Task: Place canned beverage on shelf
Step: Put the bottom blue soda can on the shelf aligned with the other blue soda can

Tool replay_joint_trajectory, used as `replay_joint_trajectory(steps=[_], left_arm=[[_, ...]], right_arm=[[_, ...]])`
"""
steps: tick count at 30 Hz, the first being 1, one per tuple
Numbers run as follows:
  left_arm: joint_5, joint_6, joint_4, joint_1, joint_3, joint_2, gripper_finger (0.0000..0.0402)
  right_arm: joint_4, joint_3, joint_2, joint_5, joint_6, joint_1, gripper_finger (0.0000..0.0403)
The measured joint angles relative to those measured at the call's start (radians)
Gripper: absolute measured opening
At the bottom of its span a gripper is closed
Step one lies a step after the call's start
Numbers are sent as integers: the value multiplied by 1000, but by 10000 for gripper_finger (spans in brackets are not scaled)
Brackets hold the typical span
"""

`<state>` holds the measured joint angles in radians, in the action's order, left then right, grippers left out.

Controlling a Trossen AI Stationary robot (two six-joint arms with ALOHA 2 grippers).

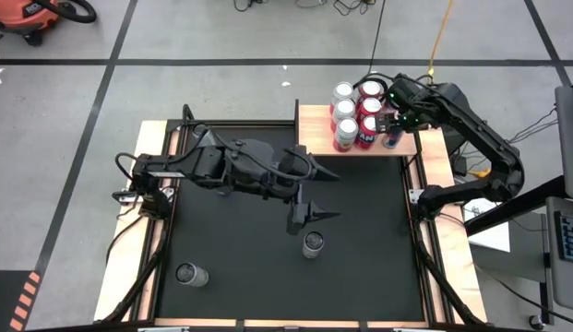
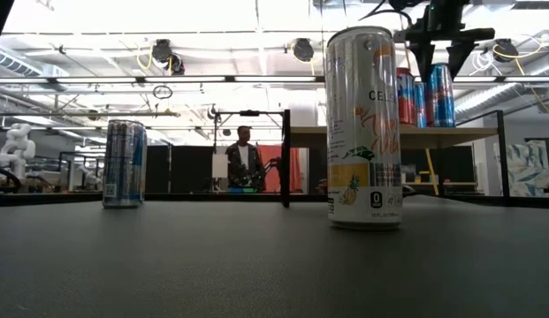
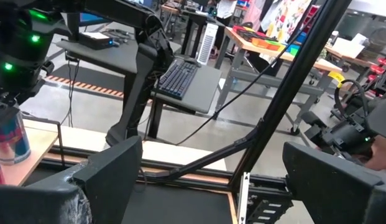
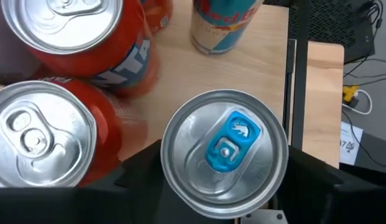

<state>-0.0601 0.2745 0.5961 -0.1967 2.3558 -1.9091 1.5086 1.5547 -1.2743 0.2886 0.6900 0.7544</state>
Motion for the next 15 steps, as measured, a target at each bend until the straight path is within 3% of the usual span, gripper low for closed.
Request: replay_joint_trajectory(steps=[5, 15], left_arm=[[0, 6, 8, -6, 0, 0, 391], [0, 8, 27, -9, 0, -1, 391]], right_arm=[[-2, 0, -2, 1, -56, 0, 210], [-10, 0, 7, -27, -279, 0, 216]])
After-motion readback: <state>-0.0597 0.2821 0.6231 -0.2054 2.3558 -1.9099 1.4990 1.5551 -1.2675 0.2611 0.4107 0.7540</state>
